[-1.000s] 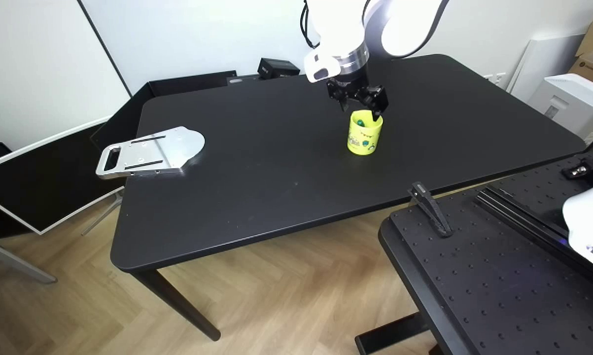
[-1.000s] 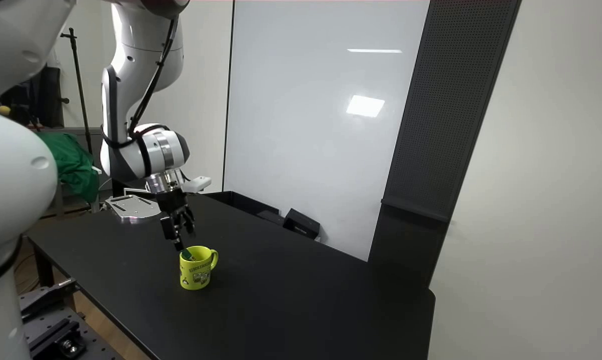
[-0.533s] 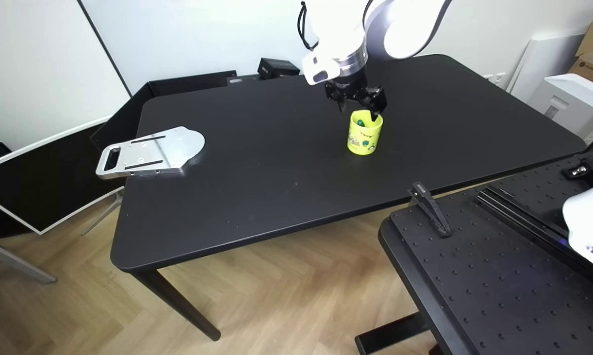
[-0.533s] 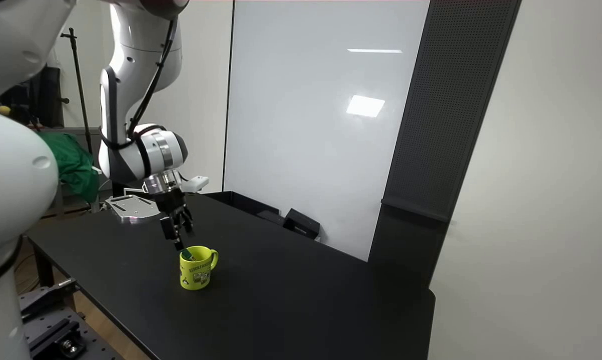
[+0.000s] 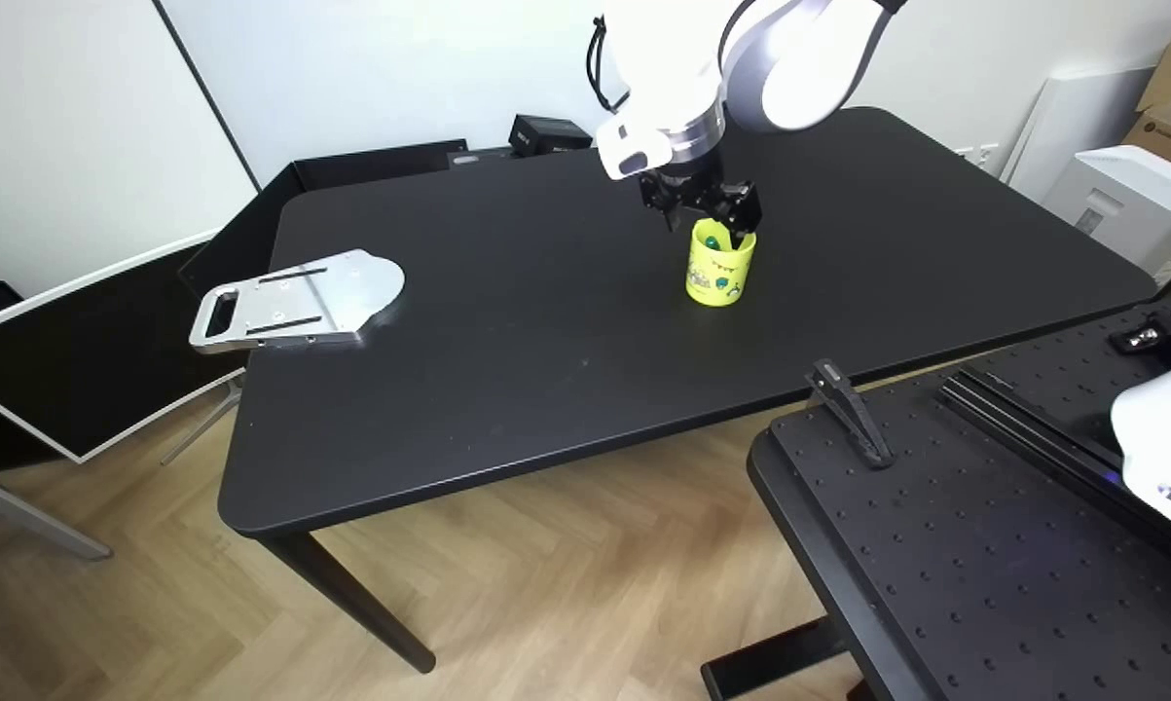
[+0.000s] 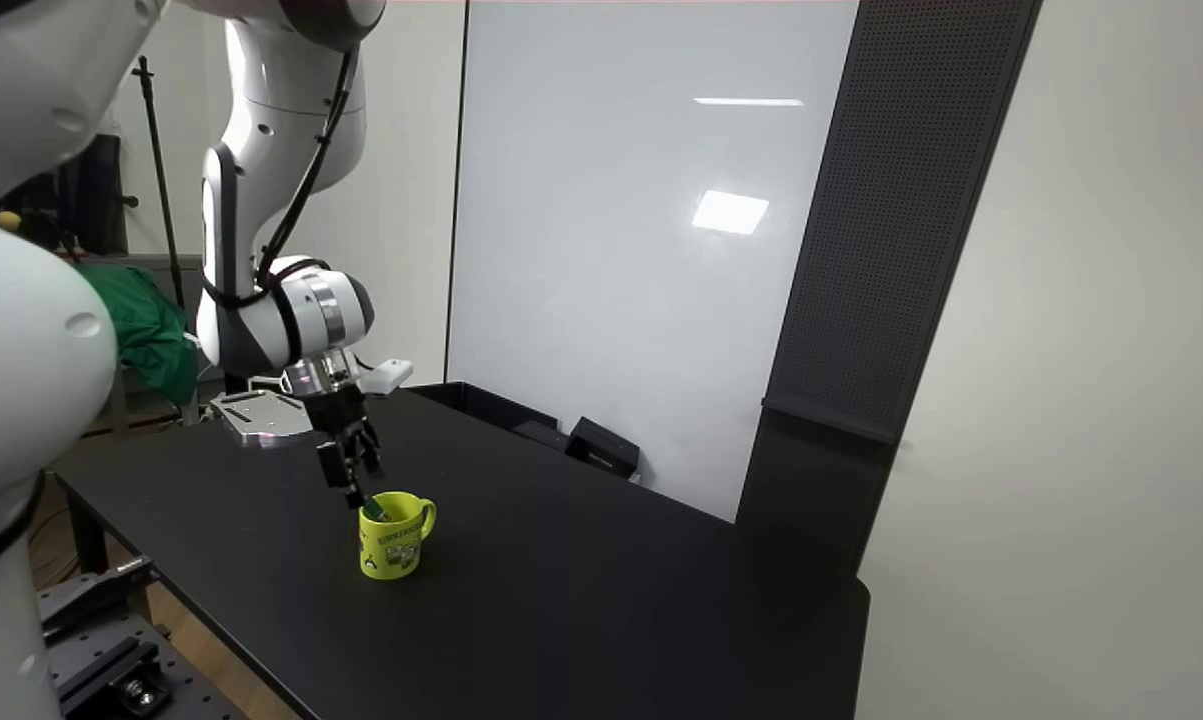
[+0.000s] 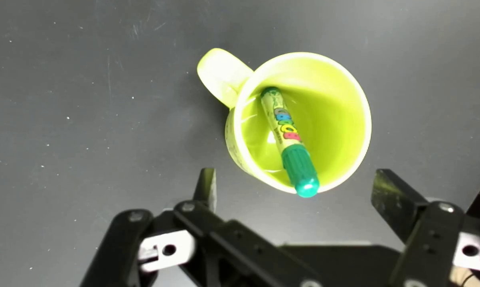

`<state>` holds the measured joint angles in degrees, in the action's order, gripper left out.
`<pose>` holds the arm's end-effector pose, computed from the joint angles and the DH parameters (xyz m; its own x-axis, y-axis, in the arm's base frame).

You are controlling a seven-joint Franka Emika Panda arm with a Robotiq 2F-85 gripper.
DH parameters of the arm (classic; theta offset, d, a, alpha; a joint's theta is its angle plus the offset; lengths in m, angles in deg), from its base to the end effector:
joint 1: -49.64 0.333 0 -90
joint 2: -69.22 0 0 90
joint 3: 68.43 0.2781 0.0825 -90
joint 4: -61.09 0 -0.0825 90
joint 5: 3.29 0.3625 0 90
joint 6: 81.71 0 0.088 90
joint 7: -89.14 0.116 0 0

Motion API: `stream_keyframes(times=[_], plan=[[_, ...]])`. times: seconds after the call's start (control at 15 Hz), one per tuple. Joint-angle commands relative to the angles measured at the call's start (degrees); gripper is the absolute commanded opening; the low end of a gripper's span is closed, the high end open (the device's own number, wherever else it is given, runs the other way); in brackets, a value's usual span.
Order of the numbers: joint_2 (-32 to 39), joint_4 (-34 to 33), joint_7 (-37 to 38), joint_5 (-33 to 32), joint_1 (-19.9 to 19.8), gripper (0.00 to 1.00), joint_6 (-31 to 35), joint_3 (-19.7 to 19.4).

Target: Remove the marker from the mug, put it on the table, put it back in the mug, and then put it back on the table

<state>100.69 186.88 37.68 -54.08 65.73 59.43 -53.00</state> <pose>0.4122 0.2655 0.0992 -0.5571 0.7519 -0.3527 0.8199 0.5656 -0.0893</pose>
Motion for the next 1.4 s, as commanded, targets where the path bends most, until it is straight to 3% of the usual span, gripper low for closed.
stream_keyframes(times=[0.0,0.13,0.73,1.33], plan=[[0.01,0.05,0.94,-1.35,0.2,0.75,0.7,-0.27],[0.05,0.02,1.07,-1.46,0.29,0.67,0.67,-0.3],[-0.09,-0.02,0.33,-0.26,-0.49,0.04,1.42,-0.02],[-1.78,-0.74,-5.59,4.93,-2.65,0.05,1.14,2.24]])
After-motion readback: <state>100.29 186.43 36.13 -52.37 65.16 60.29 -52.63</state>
